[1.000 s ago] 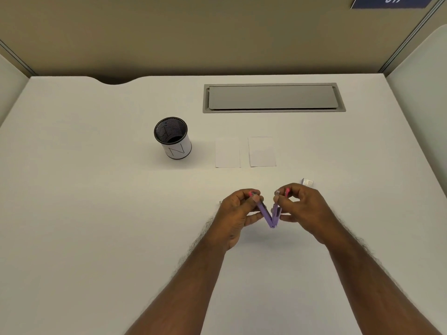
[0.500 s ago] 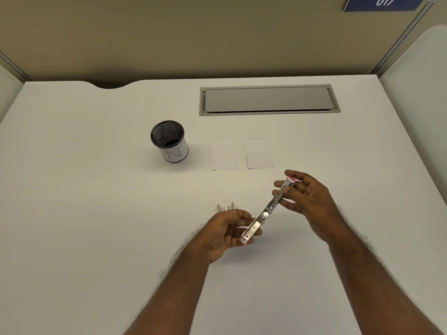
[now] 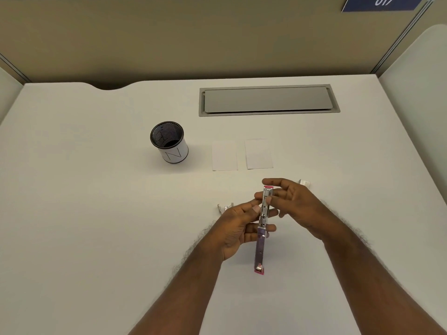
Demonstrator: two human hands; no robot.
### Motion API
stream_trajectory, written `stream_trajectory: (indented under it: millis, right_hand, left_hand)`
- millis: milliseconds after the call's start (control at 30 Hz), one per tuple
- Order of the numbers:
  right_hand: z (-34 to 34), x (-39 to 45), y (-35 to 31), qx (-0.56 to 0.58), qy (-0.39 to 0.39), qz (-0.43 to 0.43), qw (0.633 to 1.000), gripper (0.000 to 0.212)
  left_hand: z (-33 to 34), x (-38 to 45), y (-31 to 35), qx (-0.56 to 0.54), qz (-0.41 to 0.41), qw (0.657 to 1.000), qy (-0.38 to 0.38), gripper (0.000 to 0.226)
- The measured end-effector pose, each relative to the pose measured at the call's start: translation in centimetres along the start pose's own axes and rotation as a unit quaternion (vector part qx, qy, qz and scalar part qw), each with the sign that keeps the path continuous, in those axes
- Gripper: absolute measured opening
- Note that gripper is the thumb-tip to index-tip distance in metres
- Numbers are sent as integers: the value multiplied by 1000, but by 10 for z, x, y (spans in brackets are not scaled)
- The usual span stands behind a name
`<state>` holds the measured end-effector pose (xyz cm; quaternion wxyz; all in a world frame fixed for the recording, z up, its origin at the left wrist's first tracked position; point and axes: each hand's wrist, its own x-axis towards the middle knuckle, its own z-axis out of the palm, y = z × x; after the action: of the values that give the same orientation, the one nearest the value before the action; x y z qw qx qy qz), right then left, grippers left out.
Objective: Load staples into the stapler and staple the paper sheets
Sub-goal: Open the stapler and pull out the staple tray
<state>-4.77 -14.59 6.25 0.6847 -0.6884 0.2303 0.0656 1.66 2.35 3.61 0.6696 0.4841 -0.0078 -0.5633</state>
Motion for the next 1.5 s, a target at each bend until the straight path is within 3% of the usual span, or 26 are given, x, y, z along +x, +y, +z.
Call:
stream_trajectory:
  millis: [100, 233, 400, 633, 900, 1067, 1500]
  right_hand:
    - [3, 2, 2, -111, 68, -38, 991, 38]
    - [6, 0, 6, -149, 121, -81, 978, 35]
    - [13, -11, 9, -242, 102, -132, 956, 40]
    - [23, -18, 8, -384, 95, -114, 911, 27]
    - [29, -29, 15, -412, 88, -107, 901, 21]
    - [29, -31, 18, -388, 93, -95, 912, 16]
    - [34, -47, 18, -383, 164, -221, 881, 11]
  left_hand:
    - [2, 2, -1, -34, -5, 999, 5, 27]
    - [0, 4, -1, -70, 5, 997, 11, 22]
    - [-2, 6, 1, -75, 15, 997, 29, 22]
    - [-3, 7, -1, -71, -9, 997, 36, 29]
    - [-5, 9, -5, -89, -12, 994, 59, 25]
    - [-3, 9, -10, -93, -15, 993, 72, 23]
    - [0, 10, 0, -85, -1, 993, 78, 22]
